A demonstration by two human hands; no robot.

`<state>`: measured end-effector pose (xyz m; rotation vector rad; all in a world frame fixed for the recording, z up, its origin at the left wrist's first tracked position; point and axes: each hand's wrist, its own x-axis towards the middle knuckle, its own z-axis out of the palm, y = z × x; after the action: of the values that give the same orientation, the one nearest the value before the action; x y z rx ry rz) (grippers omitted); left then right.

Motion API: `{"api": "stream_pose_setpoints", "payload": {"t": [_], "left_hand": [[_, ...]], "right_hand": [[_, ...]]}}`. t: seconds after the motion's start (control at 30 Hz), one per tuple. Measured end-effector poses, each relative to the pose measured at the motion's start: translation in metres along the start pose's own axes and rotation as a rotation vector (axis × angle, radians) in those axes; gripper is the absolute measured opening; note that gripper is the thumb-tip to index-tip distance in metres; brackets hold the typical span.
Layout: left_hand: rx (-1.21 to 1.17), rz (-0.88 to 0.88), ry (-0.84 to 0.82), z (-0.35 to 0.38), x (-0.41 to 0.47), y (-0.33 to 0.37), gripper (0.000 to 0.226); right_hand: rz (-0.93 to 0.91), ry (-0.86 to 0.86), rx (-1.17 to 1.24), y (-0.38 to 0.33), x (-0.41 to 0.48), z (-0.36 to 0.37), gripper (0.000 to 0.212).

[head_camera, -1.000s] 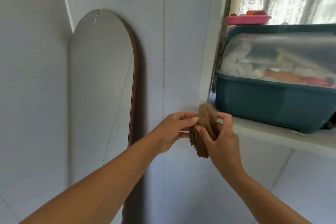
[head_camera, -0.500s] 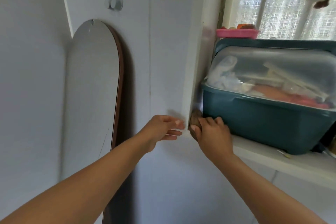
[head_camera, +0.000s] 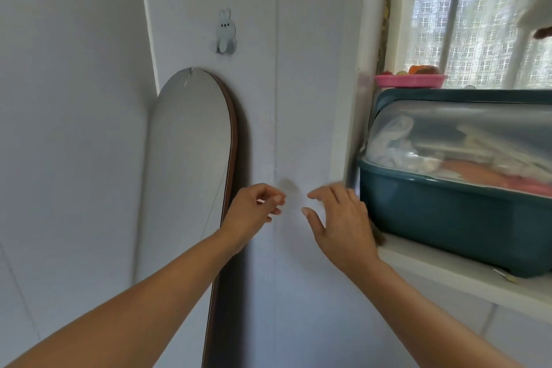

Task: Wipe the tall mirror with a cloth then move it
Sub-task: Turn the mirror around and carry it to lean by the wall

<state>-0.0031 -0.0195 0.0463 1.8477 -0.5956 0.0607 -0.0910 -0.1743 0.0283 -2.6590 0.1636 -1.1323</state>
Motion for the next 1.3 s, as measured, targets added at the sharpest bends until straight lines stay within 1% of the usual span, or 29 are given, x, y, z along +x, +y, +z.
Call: {"api": "stream_pose_setpoints", "payload": {"t": [0.13, 0.23, 0.33, 0.47, 0.6, 0.77, 0.9, 1.03, 1.07, 1.2, 1.23, 1.27, 1.3], "left_hand": [[0.125, 0.142, 0.111, -0.025, -0.004, -0.01, 0.008], [0.219, 0.185, 0.211, -0.043, -0.008, -0.022, 0.006], [0.264, 0.168, 0.287, -0.058, -0.01, -0.033, 0.007], [0.31, 0.133, 0.35, -0.073, -0.003, -0.041, 0.015], [0.384, 0.11, 0.431, -0.078, 0.011, -0.043, 0.028], [0.48, 0.095, 0.499, -0.067, 0.026, -0.038, 0.045], [0.588, 0.02, 0.528, -0.056, 0.032, -0.038, 0.052], [0.64, -0.079, 0.527, -0.052, 0.035, -0.044, 0.054], [0.647, -0.096, 0.53, -0.052, 0.036, -0.046, 0.054], [0.667, -0.127, 0.556, -0.054, 0.033, -0.048, 0.053], [0.676, -0.125, 0.557, -0.055, 0.032, -0.047, 0.053], [0.681, -0.12, 0.557, -0.055, 0.031, -0.048, 0.054], [0.684, -0.107, 0.56, -0.055, 0.03, -0.048, 0.055]], "right_hand": [[0.043, -0.073, 0.241, -0.032, 0.009, 0.024, 0.028], [0.123, -0.148, 0.441, -0.051, 0.014, 0.041, 0.03], [0.176, -0.202, 0.607, -0.066, 0.023, 0.052, 0.034], [0.215, -0.268, 0.726, -0.075, 0.042, 0.062, 0.038], [0.196, -0.325, 0.828, -0.077, 0.073, 0.074, 0.044], [0.182, -0.386, 0.978, -0.078, 0.104, 0.084, 0.05], [0.188, -0.447, 1.04, -0.081, 0.118, 0.087, 0.053], [0.15, -0.506, 1.045, -0.086, 0.128, 0.089, 0.05], [0.162, -0.525, 1.064, -0.088, 0.133, 0.091, 0.055], [0.23, -0.61, 1.212, -0.097, 0.152, 0.098, 0.094], [0.248, -0.635, 1.259, -0.097, 0.156, 0.1, 0.098], [0.26, -0.651, 1.311, -0.099, 0.158, 0.102, 0.093], [0.259, -0.658, 1.358, -0.099, 0.159, 0.104, 0.081]]}}
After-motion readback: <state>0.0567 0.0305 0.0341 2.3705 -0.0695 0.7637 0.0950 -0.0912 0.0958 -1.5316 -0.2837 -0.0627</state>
